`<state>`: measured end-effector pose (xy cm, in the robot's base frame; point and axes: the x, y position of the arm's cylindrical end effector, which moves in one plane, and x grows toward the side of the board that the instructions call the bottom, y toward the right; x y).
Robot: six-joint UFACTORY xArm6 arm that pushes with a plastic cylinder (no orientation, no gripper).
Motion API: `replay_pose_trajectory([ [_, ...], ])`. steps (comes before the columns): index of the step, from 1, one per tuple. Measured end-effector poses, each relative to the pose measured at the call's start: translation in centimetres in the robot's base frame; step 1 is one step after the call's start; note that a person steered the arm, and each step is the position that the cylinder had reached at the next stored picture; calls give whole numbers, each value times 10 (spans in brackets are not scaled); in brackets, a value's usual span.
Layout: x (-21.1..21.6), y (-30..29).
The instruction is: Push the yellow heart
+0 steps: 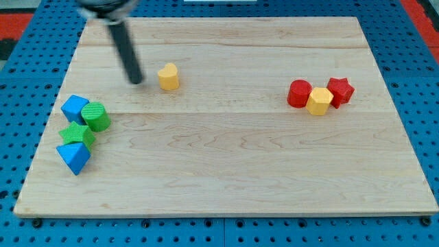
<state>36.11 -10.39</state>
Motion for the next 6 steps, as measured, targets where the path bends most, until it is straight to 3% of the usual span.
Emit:
replay_pose_trajectory([
  [2, -10, 214],
  [3, -11, 192],
  [4, -44, 232],
  [5, -7, 256],
  [6, -20, 261],
])
